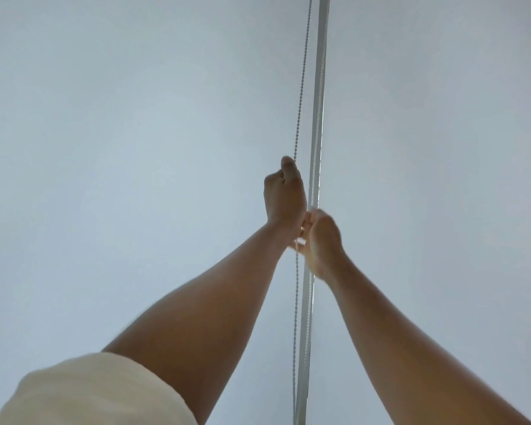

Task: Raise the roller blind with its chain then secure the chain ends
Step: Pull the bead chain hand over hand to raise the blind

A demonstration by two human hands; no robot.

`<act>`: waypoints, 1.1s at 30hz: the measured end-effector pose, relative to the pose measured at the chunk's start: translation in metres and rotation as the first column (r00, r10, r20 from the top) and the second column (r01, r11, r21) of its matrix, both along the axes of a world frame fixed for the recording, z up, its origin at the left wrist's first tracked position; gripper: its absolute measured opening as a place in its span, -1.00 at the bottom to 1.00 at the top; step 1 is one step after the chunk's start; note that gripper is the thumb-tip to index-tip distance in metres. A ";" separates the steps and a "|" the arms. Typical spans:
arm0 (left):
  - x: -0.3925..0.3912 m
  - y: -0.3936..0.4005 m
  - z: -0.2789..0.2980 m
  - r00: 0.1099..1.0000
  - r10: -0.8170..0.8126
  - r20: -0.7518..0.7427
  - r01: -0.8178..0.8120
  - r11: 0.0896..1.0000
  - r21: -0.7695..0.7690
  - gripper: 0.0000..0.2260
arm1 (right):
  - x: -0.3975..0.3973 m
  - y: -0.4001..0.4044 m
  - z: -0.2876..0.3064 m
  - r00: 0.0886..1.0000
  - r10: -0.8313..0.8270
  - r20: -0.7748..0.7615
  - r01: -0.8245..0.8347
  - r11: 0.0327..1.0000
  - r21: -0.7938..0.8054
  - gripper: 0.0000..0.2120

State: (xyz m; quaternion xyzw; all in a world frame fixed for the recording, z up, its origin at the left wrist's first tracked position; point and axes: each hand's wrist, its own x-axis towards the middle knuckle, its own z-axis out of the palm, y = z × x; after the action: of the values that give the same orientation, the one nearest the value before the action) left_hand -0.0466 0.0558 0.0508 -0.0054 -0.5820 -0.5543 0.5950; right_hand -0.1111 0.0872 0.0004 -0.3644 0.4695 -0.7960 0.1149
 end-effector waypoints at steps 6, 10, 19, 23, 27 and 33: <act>-0.002 -0.008 -0.051 0.993 -0.108 0.050 0.110 0.993 -0.038 -0.43 | 0.020 0.014 0.061 0.999 0.044 0.018 -0.043 0.999 -0.030 -0.54; -0.007 -0.005 -0.094 0.981 -0.151 0.124 0.151 0.989 0.008 -0.53 | 0.037 0.017 0.100 0.993 0.100 0.063 -0.096 0.993 -0.063 -0.56; 0.000 -0.018 -0.107 0.919 -0.269 0.287 0.271 0.962 0.033 -0.51 | 0.050 -0.006 0.089 0.946 -0.324 -0.005 0.319 0.934 -0.158 -0.54; 0.000 -0.026 -0.093 0.882 -0.270 0.386 0.255 0.963 0.092 -0.50 | 0.055 -0.012 0.085 0.918 -0.387 -0.085 0.353 0.896 -0.269 -0.38; 0.002 -0.038 -0.067 0.899 -0.237 0.369 0.202 0.970 0.132 -0.46 | 0.050 -0.023 0.048 0.876 -0.450 -0.174 0.411 0.885 -0.219 -0.39; 0.014 -0.030 -0.009 0.921 -0.271 0.280 0.246 0.962 0.120 -0.48 | 0.035 -0.029 -0.031 0.901 -0.393 -0.181 0.369 0.917 -0.152 -0.45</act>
State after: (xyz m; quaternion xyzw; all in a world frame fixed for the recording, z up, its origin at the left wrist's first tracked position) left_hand -0.0329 0.0254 0.0413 0.0249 -0.6345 -0.6462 0.4234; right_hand -0.0763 0.0586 -0.0305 -0.3523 0.4950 -0.7860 -0.1138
